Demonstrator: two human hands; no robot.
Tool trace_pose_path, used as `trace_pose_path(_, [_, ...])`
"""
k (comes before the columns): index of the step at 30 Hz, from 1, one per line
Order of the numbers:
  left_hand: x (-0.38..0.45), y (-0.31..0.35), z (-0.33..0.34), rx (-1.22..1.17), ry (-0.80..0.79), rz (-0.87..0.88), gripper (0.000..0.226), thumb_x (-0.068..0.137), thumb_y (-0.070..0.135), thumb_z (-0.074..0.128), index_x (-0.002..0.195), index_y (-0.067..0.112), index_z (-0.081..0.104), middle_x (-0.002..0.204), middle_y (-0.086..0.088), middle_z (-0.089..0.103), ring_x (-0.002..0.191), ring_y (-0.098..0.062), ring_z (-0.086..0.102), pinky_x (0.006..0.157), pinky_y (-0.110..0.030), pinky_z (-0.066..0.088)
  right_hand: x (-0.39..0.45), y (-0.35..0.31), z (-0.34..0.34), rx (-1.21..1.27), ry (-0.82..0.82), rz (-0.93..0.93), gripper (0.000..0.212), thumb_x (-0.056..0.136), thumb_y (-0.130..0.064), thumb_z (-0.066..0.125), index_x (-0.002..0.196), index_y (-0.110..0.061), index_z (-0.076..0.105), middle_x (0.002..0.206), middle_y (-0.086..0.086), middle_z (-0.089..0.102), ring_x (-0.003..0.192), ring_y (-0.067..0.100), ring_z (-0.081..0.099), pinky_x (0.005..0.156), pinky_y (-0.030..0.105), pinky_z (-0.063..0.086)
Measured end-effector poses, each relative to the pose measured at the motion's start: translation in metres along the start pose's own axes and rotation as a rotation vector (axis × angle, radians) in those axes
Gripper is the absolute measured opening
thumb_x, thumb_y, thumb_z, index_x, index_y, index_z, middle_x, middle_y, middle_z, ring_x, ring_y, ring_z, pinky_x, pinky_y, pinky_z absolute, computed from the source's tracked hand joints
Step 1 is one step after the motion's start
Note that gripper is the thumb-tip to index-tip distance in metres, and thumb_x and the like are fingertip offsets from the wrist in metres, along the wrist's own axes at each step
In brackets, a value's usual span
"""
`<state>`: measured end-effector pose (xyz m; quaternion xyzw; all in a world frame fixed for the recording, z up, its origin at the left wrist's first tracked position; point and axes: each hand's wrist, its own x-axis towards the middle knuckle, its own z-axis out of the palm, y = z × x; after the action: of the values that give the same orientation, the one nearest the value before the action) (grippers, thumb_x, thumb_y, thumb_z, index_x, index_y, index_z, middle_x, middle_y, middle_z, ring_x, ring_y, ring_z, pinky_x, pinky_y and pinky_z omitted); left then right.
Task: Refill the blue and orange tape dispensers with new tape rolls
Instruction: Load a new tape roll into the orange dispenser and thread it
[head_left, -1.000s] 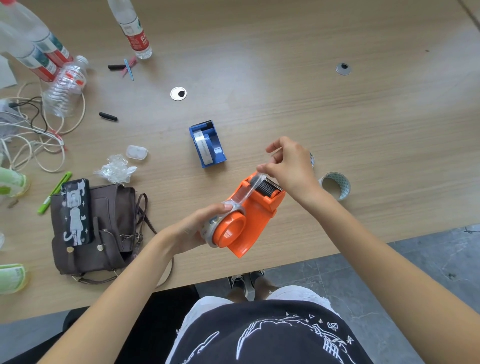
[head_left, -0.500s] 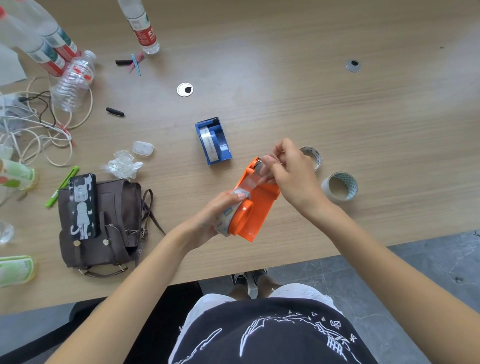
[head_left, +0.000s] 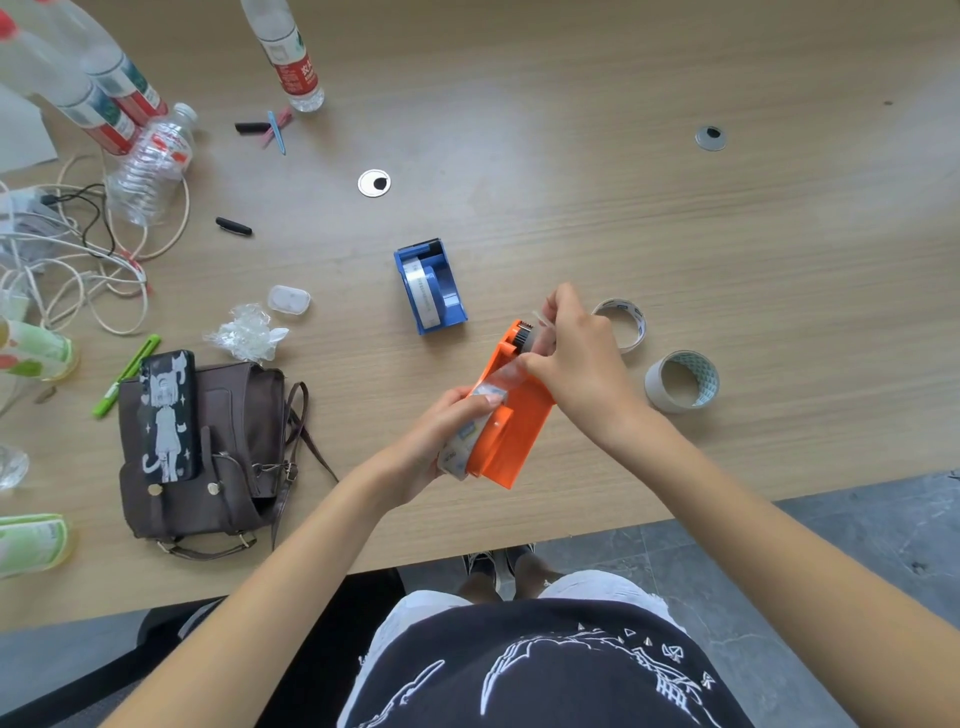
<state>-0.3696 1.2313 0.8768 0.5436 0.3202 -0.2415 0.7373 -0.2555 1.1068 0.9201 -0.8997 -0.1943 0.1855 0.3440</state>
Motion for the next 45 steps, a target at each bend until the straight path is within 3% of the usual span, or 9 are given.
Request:
trace_pose_path(4, [0.000, 0.001, 0.000, -0.008, 0.000, -0.003, 0.073, 0.057, 0.057, 0.066, 0.121, 0.025, 0.051, 0.107, -0.003, 0.066, 0.089, -0.019, 0.064, 0.073, -0.033, 0.051, 0.000, -0.002, 0.005, -0.115, 0.049, -0.083, 0.028, 0.076, -0.003, 0.056, 0.098, -0.010, 0.041, 0.078, 0.014, 0.063, 0.076, 0.038, 0.059, 0.065, 0.047, 0.048])
trace_pose_path(7, [0.000, 0.002, 0.003, -0.029, -0.007, -0.001, 0.059, 0.067, 0.051, 0.062, 0.119, 0.024, 0.051, 0.103, -0.002, 0.066, 0.083, -0.016, 0.064, 0.069, -0.030, 0.051, -0.001, -0.003, 0.009, -0.147, 0.081, -0.139, 0.018, 0.083, -0.006, 0.051, 0.099, -0.007, 0.042, 0.078, 0.014, 0.062, 0.076, 0.040, 0.058, 0.065, 0.047, 0.048])
trace_pose_path(12, [0.001, 0.003, 0.005, -0.031, -0.001, 0.000, 0.065, 0.066, 0.052, 0.063, 0.123, 0.022, 0.050, 0.104, -0.002, 0.065, 0.085, -0.016, 0.064, 0.069, -0.031, 0.051, 0.001, -0.003, 0.012, -0.132, 0.118, -0.161, 0.013, 0.086, -0.005, 0.050, 0.097, -0.004, 0.043, 0.072, 0.009, 0.053, 0.074, 0.040, 0.057, 0.061, 0.045, 0.044])
trace_pose_path(20, [0.003, 0.005, 0.005, -0.015, 0.021, 0.005, 0.052, 0.069, 0.049, 0.060, 0.115, 0.027, 0.051, 0.099, 0.002, 0.065, 0.078, -0.011, 0.064, 0.062, -0.026, 0.051, 0.009, 0.003, 0.011, -0.016, 0.155, -0.065, 0.027, 0.076, 0.000, 0.060, 0.094, -0.008, 0.043, 0.075, 0.011, 0.059, 0.074, 0.033, 0.057, 0.068, 0.048, 0.046])
trace_pose_path(27, [0.002, 0.004, 0.004, -0.010, 0.026, 0.007, 0.046, 0.068, 0.049, 0.060, 0.109, 0.029, 0.051, 0.095, 0.003, 0.065, 0.076, -0.012, 0.063, 0.063, -0.027, 0.049, 0.016, 0.008, 0.008, 0.090, 0.120, 0.022, 0.017, 0.080, -0.015, 0.070, 0.088, -0.015, 0.056, 0.062, -0.012, 0.051, 0.060, 0.002, 0.049, 0.064, 0.028, 0.043])
trace_pose_path(32, [0.001, 0.005, 0.004, 0.019, 0.043, 0.019, 0.049, 0.066, 0.049, 0.061, 0.110, 0.029, 0.050, 0.096, 0.002, 0.064, 0.076, -0.012, 0.063, 0.061, -0.025, 0.050, 0.016, 0.007, 0.008, 0.137, 0.125, 0.044, 0.006, 0.074, -0.014, 0.072, 0.073, -0.009, 0.067, 0.065, 0.000, 0.062, 0.065, 0.015, 0.056, 0.064, 0.033, 0.045])
trace_pose_path(35, [0.000, 0.005, 0.003, 0.027, 0.037, 0.024, 0.042, 0.067, 0.050, 0.059, 0.104, 0.032, 0.050, 0.095, 0.002, 0.065, 0.076, -0.012, 0.063, 0.063, -0.027, 0.050, 0.013, 0.005, 0.009, 0.183, 0.127, 0.026, 0.008, 0.075, -0.016, 0.071, 0.071, -0.011, 0.067, 0.065, -0.001, 0.062, 0.064, 0.013, 0.055, 0.064, 0.030, 0.044])
trace_pose_path(41, [-0.005, 0.003, -0.002, 0.075, 0.014, 0.036, 0.043, 0.068, 0.052, 0.059, 0.107, 0.035, 0.049, 0.102, 0.004, 0.064, 0.082, -0.010, 0.065, 0.061, -0.024, 0.051, 0.016, 0.004, 0.007, 0.189, 0.073, 0.029, 0.012, 0.073, -0.015, 0.075, 0.075, -0.005, 0.070, 0.073, 0.000, 0.063, 0.071, 0.011, 0.054, 0.060, 0.012, 0.038])
trace_pose_path(45, [-0.006, 0.003, -0.005, 0.140, 0.016, 0.067, 0.051, 0.073, 0.049, 0.059, 0.118, 0.029, 0.047, 0.105, 0.007, 0.063, 0.086, -0.007, 0.064, 0.067, -0.022, 0.048, 0.021, 0.004, 0.004, 0.257, 0.003, 0.141, 0.019, 0.071, -0.017, 0.078, 0.081, -0.002, 0.072, 0.089, 0.011, 0.072, 0.082, 0.020, 0.064, 0.075, 0.033, 0.051])
